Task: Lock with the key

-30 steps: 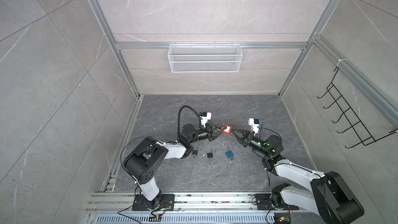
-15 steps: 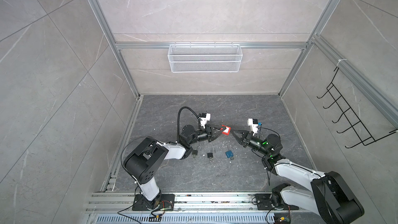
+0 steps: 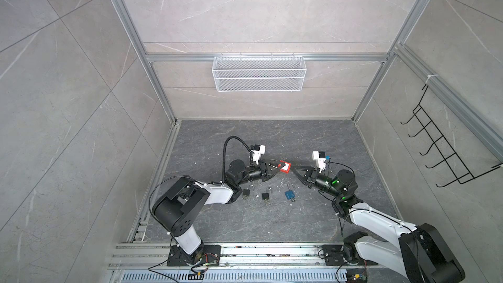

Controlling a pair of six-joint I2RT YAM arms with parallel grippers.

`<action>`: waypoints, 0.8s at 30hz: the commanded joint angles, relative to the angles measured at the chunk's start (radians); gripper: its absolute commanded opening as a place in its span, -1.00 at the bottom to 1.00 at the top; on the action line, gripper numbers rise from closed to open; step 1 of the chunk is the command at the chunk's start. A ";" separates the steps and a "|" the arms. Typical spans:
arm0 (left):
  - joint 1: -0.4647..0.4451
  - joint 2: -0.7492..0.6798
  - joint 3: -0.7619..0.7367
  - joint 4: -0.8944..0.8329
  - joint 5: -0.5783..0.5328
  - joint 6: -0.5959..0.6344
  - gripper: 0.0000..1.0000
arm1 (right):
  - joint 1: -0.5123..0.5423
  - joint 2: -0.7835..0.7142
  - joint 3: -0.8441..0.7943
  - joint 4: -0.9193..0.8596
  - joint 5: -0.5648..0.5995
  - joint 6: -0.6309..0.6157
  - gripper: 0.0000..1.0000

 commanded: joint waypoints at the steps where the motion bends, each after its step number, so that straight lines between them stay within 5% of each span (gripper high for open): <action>1: 0.040 -0.038 -0.015 0.033 -0.085 0.040 -1.00 | -0.002 -0.023 -0.023 0.026 -0.014 -0.027 -1.00; 18: 0.111 -0.071 -0.050 0.043 -0.071 0.042 -1.00 | -0.008 -0.010 -0.039 0.049 -0.022 -0.007 -1.00; 24: 0.137 -0.193 -0.039 -0.258 -0.065 0.186 -1.00 | -0.045 -0.039 -0.048 0.017 -0.031 0.005 -1.00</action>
